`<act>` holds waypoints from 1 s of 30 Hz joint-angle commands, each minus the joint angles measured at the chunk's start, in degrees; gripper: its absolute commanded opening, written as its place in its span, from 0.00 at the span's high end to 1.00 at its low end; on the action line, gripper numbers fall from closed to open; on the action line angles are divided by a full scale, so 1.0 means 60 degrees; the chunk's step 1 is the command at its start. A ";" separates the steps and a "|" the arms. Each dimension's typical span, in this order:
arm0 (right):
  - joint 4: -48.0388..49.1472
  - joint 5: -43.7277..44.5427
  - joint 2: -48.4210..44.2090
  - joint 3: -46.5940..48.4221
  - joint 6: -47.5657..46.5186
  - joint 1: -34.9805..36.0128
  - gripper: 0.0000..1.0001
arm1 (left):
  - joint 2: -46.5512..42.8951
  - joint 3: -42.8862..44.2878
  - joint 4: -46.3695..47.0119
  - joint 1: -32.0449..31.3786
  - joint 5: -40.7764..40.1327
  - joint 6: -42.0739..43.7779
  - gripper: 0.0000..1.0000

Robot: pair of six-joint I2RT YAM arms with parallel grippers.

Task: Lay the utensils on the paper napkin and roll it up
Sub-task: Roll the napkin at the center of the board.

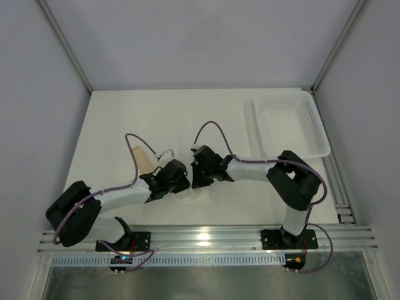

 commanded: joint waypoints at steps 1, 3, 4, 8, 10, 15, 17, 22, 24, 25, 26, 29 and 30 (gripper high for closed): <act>-0.0163 0.0415 0.0273 0.0086 -0.0113 0.0062 0.96 | -0.1082 0.0429 -0.1080 -0.0154 -0.1289 0.0402 0.69; -0.0163 0.0415 0.0258 0.0086 -0.0113 0.0062 0.96 | -0.1553 0.0503 -0.1637 -0.0154 -0.1657 0.0476 0.68; -0.0163 0.0415 0.0258 0.0086 -0.0127 0.0062 0.96 | -0.1787 0.0518 -0.2205 -0.0154 -0.1833 0.0491 0.65; -0.0134 0.0401 0.0243 0.0100 -0.0142 0.0062 0.96 | -0.2915 0.0503 -0.3483 -0.0154 -0.2521 0.0403 0.53; -0.0104 0.0386 0.0273 0.0086 -0.0142 0.0061 0.96 | -0.3078 0.0474 -0.3981 -0.0125 -0.2625 0.0374 0.51; -0.0075 0.0327 0.0331 0.0144 -0.0171 0.0062 0.96 | -0.3342 0.0108 -0.3940 0.0196 -0.2290 0.0388 0.49; -0.0090 0.0342 0.0317 0.0159 -0.0186 0.0047 0.96 | -0.3299 0.0006 -0.3910 0.0314 -0.2186 0.0374 0.49; -0.0104 0.0313 0.0302 0.0144 -0.0186 0.0062 0.96 | -0.2992 -0.0170 -0.3720 0.0549 -0.2011 0.0418 0.48; -0.0075 0.0313 0.0302 0.0144 -0.0186 0.0062 0.96 | -0.2830 -0.0258 -0.3545 0.0695 -0.1864 0.0432 0.48; -0.0075 0.0298 0.0302 0.0144 -0.0186 0.0076 0.96 | -0.2714 -0.0317 -0.3414 0.0739 -0.1646 0.0447 0.48; -0.0060 0.0283 0.0302 0.0144 -0.0186 0.0062 0.96 | -0.2669 -0.0404 -0.3253 0.0812 -0.1557 0.0461 0.48; -0.0089 0.0298 0.0288 0.0144 -0.0186 0.0062 0.96 | -0.2581 -0.0654 -0.2637 0.0901 -0.1453 0.0505 0.48; -0.0104 0.0298 0.0288 0.0144 -0.0201 0.0047 0.96 | -0.2581 -0.0698 -0.2462 0.0901 -0.1454 0.0534 0.49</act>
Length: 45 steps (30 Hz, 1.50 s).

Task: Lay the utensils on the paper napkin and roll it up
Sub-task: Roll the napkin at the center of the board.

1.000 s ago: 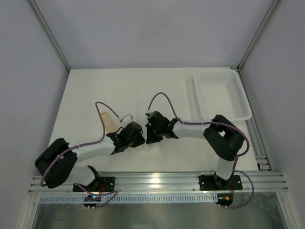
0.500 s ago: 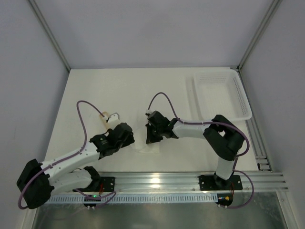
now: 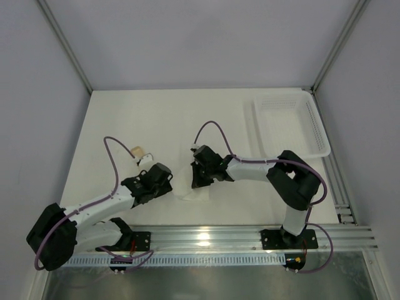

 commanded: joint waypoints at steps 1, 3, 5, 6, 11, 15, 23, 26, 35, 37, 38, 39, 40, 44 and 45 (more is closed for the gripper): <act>-0.0112 0.0305 0.0277 0.0123 -0.0194 0.0061 0.96 | 0.0028 -0.0141 0.0895 0.0096 0.0051 0.0225 0.49; -0.0112 0.0305 0.0277 0.0123 -0.0208 0.0062 0.96 | 0.0071 -0.0141 0.0983 0.0139 0.0065 0.0298 0.49; -0.0111 0.0305 0.0306 0.0152 -0.0223 0.0062 0.96 | 0.0217 -0.0097 0.1085 0.0169 0.0109 0.0357 0.49; -0.0111 0.0305 0.0320 0.0166 -0.0223 0.0062 0.96 | 0.0276 -0.0097 0.1144 0.0198 0.0138 0.0372 0.49; -0.0140 0.0305 0.0379 0.0210 -0.0252 0.0062 0.96 | 0.0686 -0.0082 0.1481 0.0257 0.0300 0.0357 0.50; -0.0228 0.0320 0.0394 0.0254 -0.0310 0.0062 0.96 | 0.1052 -0.0024 0.1598 0.0286 0.0227 0.0357 0.51; -0.0258 0.0305 0.0379 0.0210 -0.0325 0.0047 0.96 | 0.1449 0.0108 0.1804 0.0447 0.0036 0.0547 0.53; -0.0258 0.0276 0.0394 0.0210 -0.0355 0.0047 0.96 | 0.1536 0.0152 0.1847 0.0637 -0.0022 0.0737 0.54; -0.0287 0.0305 0.0364 0.0225 -0.0355 0.0047 0.96 | 0.1961 0.0240 0.2228 0.0770 0.0270 0.0899 0.58; -0.0302 0.0334 0.0350 0.0225 -0.0340 0.0047 0.96 | 0.1976 0.0240 0.2258 0.0770 0.0241 0.0899 0.59; -0.0302 0.0335 0.0350 0.0210 -0.0354 0.0047 0.96 | 0.1976 0.0211 0.2287 0.0784 0.0241 0.0899 0.62; -0.0287 0.0349 0.0350 0.0225 -0.0369 0.0047 0.96 | 0.1991 0.0196 0.2316 0.0770 0.0270 0.0899 0.64; -0.0302 0.0349 0.0350 0.0210 -0.0369 0.0047 0.96 | 0.1976 0.0182 0.2331 0.0770 0.0271 0.0899 0.65; -0.0316 0.0349 0.0379 0.0269 -0.0369 0.0047 0.96 | 0.1903 0.0196 0.2287 0.0770 0.0241 0.0928 0.75; -0.0302 0.0364 0.0423 0.0269 -0.0355 0.0047 0.96 | 0.1888 0.0196 0.2287 0.0770 0.0241 0.0943 0.77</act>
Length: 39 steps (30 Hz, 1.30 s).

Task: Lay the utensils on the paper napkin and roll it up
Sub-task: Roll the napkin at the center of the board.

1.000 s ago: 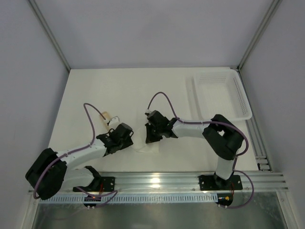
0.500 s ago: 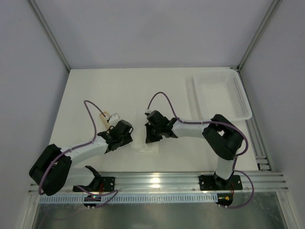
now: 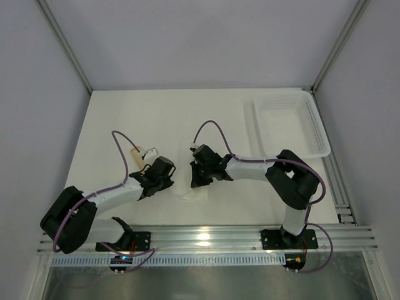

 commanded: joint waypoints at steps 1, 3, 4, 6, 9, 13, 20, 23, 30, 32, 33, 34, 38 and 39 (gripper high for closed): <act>-0.0302 0.0397 0.0299 0.0159 -0.0322 0.0047 0.96 | -0.0017 0.0087 0.0094 0.0037 -0.0123 0.0163 0.79; -0.0316 0.0397 0.0328 0.0174 -0.0351 0.0047 0.96 | -0.0075 0.0101 0.0036 0.0052 -0.0109 0.0178 0.85; -0.0316 0.0397 0.0329 0.0160 -0.0351 0.0047 0.96 | -0.0192 0.0087 0.0035 0.0038 -0.0094 0.0193 0.88; -0.0331 0.0411 0.0343 0.0160 -0.0380 0.0032 0.96 | -0.0397 0.0087 -0.0067 0.0052 -0.0036 0.0193 0.95; -0.0331 0.0441 0.0358 0.0189 -0.0395 0.0032 0.96 | -0.0573 0.0160 -0.0082 0.0038 0.0184 0.0295 1.00; -0.0331 0.0426 0.0402 0.0204 -0.0424 0.0047 0.96 | -0.0866 0.0248 0.0064 0.0038 0.0652 0.0397 1.00; -0.0360 0.0426 0.0504 0.0204 -0.0439 0.0047 0.96 | -0.0984 0.0526 0.0225 0.0037 0.1150 0.0442 1.00; -0.0317 0.0397 0.0548 0.0189 -0.0425 0.0047 0.96 | -0.0882 0.0614 0.0474 0.0037 0.1415 0.0427 1.00; -0.0316 0.0367 0.0578 0.0160 -0.0424 0.0047 0.96 | -0.0516 0.1024 0.0855 0.0052 0.1752 0.0339 1.00; -0.0316 0.0367 0.0563 0.0160 -0.0424 0.0032 0.96 | -0.0413 0.1170 0.0885 0.0038 0.1825 0.0281 1.00; -0.0302 0.0353 0.0563 0.0174 -0.0424 0.0047 0.96 | -0.0413 0.1185 0.0914 0.0037 0.1840 0.0266 1.00; -0.0316 0.0367 0.0577 0.0160 -0.0439 0.0047 0.96 | -0.0398 0.1200 0.0929 0.0037 0.1883 0.0222 1.00; -0.0302 0.0353 0.0607 0.0160 -0.0454 0.0047 0.96 | -0.0457 0.1201 0.1104 0.0038 0.2015 0.0032 1.00; -0.0302 0.0338 0.0621 0.0145 -0.0425 0.0032 0.96 | -0.0486 0.1186 0.1148 0.0037 0.2088 -0.0026 1.00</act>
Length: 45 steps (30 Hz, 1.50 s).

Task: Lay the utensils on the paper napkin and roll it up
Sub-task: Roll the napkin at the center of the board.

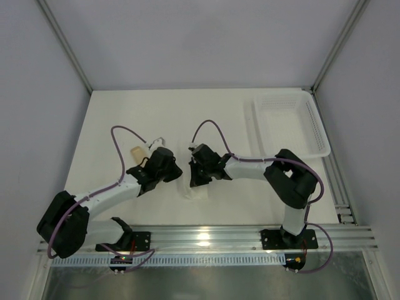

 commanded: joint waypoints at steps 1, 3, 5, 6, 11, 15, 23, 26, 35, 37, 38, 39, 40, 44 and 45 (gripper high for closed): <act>-0.0309 0.0396 0.0469 -0.0008 -0.0246 0.0032 0.96 | -0.0038 0.0249 0.0554 0.0030 0.0231 -0.0176 1.00; -0.0309 0.0396 0.0454 0.0007 -0.0260 0.0032 0.96 | -0.0052 0.0191 0.0642 0.0045 0.0333 -0.0278 1.00; -0.0353 0.0396 0.0439 0.0036 -0.0275 0.0047 0.96 | -0.0082 0.0132 0.0716 0.0030 0.0348 -0.0323 1.00; -0.0368 0.0396 0.0439 0.0065 -0.0290 0.0047 0.96 | -0.0111 0.0060 0.0730 0.0016 0.0348 -0.0352 1.00; -0.0601 0.0498 0.0279 0.0197 -0.0421 0.0032 0.96 | -0.0170 -0.0146 0.0760 0.0030 0.0261 -0.0396 1.00; -0.0821 0.0630 -0.0058 0.0402 -0.0583 0.0047 0.96 | -0.0228 -0.0307 0.0774 0.0030 0.0202 -0.0411 1.00; -0.0997 0.0689 -0.0527 0.0651 -0.0671 0.0047 0.96 | -0.0462 -0.0527 0.0687 0.0030 0.0128 -0.0425 1.00; -0.1085 0.0675 -0.0615 0.0783 -0.0700 0.0047 0.96 | -0.0492 -0.0600 0.0686 0.0015 0.0114 -0.0425 1.00; -0.1173 0.0718 -0.0849 0.0929 -0.0832 0.0047 0.96 | -0.0521 -0.0673 0.0643 0.0016 0.0085 -0.0411 1.00; -0.1232 0.0733 -0.0923 0.0944 -0.0846 0.0032 0.96 | -0.0521 -0.0674 0.0643 0.0015 0.0070 -0.0396 1.00; -0.1246 0.0791 -0.0967 0.0944 -0.0847 0.0032 0.96 | -0.0507 -0.0674 0.0643 0.0015 0.0084 -0.0382 1.00; -0.1247 0.0821 -0.1011 0.0973 -0.0861 0.0047 0.96 | -0.0521 -0.0688 0.0657 0.0015 0.0085 -0.0396 1.00; -0.1334 0.0865 -0.1098 0.0988 -0.0890 0.0047 0.96 | -0.0507 -0.0659 0.0643 0.0015 0.0099 -0.0396 1.00; -0.1510 0.1070 -0.1230 0.1076 -0.1008 0.0032 0.96 | -0.0507 -0.0630 0.0614 0.0015 0.0099 -0.0367 1.00; -0.1568 0.1186 -0.1274 0.1091 -0.1022 0.0032 0.96 | -0.0536 -0.0630 0.0599 0.0015 0.0085 -0.0367 1.00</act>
